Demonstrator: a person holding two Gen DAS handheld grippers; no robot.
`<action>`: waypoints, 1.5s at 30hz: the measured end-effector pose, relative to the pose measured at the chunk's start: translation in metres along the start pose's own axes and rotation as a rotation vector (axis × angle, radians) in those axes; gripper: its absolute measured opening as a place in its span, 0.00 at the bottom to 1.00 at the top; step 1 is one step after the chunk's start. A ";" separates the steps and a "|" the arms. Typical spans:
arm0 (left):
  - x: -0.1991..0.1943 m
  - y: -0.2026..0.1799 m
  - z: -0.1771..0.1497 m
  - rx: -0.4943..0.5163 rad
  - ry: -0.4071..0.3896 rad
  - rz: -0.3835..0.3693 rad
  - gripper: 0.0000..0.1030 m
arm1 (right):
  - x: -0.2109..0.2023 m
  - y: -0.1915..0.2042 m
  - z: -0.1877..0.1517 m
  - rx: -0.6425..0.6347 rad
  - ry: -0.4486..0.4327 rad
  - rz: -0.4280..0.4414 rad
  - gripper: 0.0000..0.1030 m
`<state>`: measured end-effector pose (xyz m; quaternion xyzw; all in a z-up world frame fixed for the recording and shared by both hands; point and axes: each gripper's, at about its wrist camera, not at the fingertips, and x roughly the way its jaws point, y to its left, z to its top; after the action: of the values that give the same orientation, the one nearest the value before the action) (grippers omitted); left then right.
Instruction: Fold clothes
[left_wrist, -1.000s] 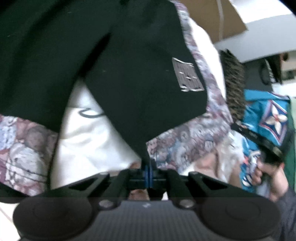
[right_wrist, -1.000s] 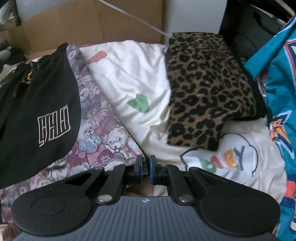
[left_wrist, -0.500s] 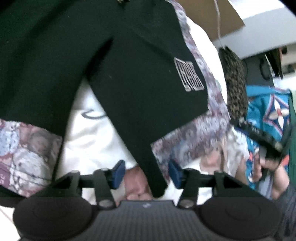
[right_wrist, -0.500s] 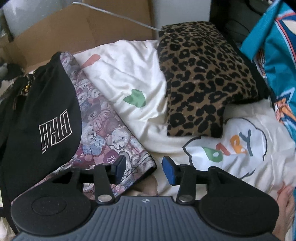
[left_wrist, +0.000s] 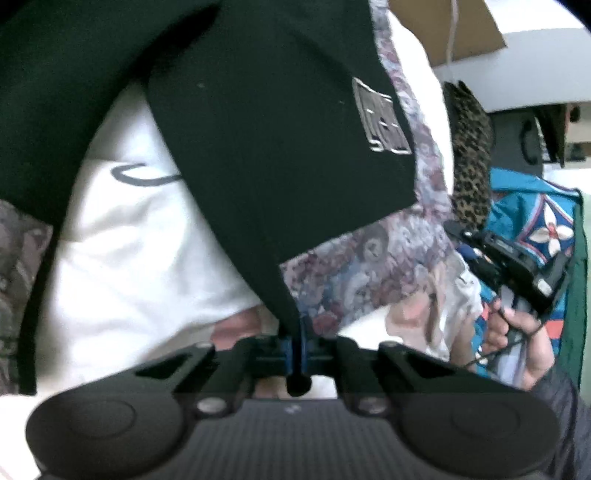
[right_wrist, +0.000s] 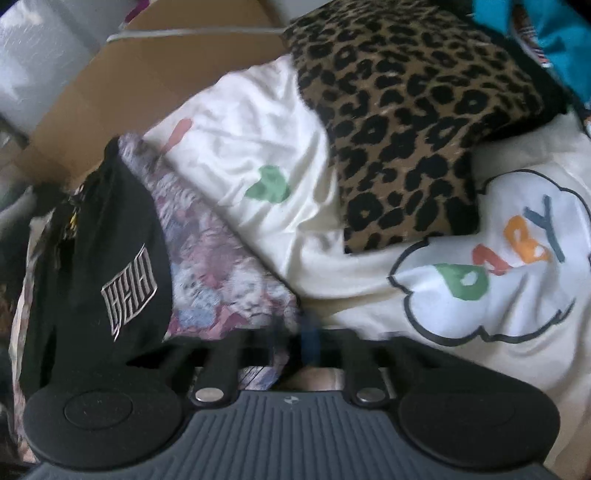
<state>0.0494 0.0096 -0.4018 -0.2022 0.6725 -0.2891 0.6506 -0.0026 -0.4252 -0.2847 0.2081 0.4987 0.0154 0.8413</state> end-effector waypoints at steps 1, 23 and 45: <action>-0.002 -0.001 -0.001 0.008 0.004 -0.003 0.03 | -0.003 0.003 0.002 -0.017 -0.008 -0.010 0.04; 0.008 -0.003 0.019 0.084 0.072 -0.007 0.04 | -0.003 0.005 0.010 -0.111 -0.009 -0.243 0.06; -0.168 -0.029 0.024 0.100 -0.181 0.193 0.37 | -0.129 0.080 0.017 -0.015 -0.122 -0.146 0.36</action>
<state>0.0825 0.0940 -0.2550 -0.1291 0.6122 -0.2388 0.7426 -0.0384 -0.3883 -0.1411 0.1657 0.4601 -0.0550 0.8705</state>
